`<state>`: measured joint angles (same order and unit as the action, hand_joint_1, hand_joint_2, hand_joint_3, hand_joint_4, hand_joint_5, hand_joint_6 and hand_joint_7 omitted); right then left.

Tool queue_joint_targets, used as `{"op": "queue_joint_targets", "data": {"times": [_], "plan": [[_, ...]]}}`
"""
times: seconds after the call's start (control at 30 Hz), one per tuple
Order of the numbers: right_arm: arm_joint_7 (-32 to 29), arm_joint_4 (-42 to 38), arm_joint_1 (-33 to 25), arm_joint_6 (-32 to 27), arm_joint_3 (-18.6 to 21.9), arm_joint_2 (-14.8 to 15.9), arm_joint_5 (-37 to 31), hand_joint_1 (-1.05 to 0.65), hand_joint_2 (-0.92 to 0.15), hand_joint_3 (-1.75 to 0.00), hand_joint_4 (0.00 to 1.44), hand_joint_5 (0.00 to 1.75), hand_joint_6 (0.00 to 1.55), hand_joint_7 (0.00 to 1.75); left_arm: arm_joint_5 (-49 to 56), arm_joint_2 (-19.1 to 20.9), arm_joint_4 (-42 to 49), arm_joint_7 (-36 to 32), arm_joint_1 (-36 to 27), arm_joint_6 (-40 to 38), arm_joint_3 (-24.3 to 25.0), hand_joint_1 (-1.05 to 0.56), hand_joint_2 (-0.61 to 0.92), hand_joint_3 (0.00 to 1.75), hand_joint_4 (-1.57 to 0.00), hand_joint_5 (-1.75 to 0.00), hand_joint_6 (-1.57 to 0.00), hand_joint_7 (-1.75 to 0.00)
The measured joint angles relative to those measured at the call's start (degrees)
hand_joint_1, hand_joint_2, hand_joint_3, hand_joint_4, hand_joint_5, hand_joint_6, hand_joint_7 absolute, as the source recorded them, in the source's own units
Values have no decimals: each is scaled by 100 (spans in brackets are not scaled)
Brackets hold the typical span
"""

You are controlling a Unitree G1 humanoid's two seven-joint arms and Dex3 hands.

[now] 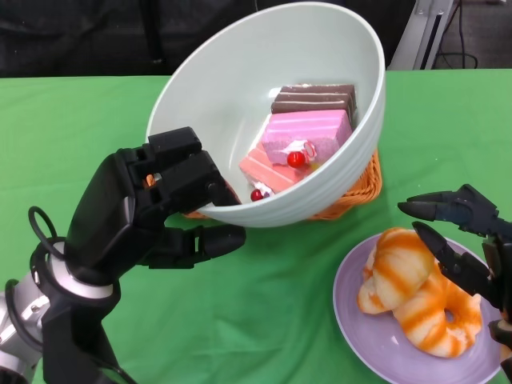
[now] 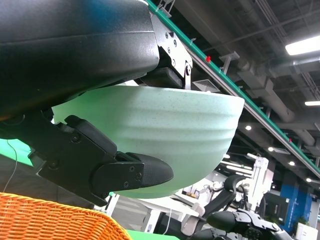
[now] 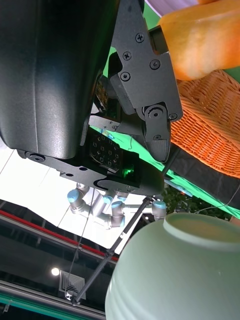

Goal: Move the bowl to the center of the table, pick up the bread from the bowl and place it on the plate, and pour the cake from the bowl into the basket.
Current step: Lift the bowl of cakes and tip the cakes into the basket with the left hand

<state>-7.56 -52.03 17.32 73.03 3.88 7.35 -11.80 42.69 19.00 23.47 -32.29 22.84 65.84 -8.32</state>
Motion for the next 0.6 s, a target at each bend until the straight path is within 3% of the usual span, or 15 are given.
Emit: {"op": "queue_joint_targets", "data": {"times": [0.13,0.23,0.6], "plan": [[1,76,-3,2,-19,-8,7,-30,-92,-25,80,88,94,36,14,-50,129,0,37,3,0,-16,65,100,-79,-175,-65,-156],[40,105,-3,3,-42,-25,66,-29,-92,-24,79,89,94,37,14,-73,175,0,84,2,0,-19,72,85,-79,-175,-62,-158],[106,177,-23,3,-52,-31,119,-28,-92,-24,78,91,92,40,-247,-183,463,149,373,78,-22,-20,83,62,-75,-175,-62,-153]]}}
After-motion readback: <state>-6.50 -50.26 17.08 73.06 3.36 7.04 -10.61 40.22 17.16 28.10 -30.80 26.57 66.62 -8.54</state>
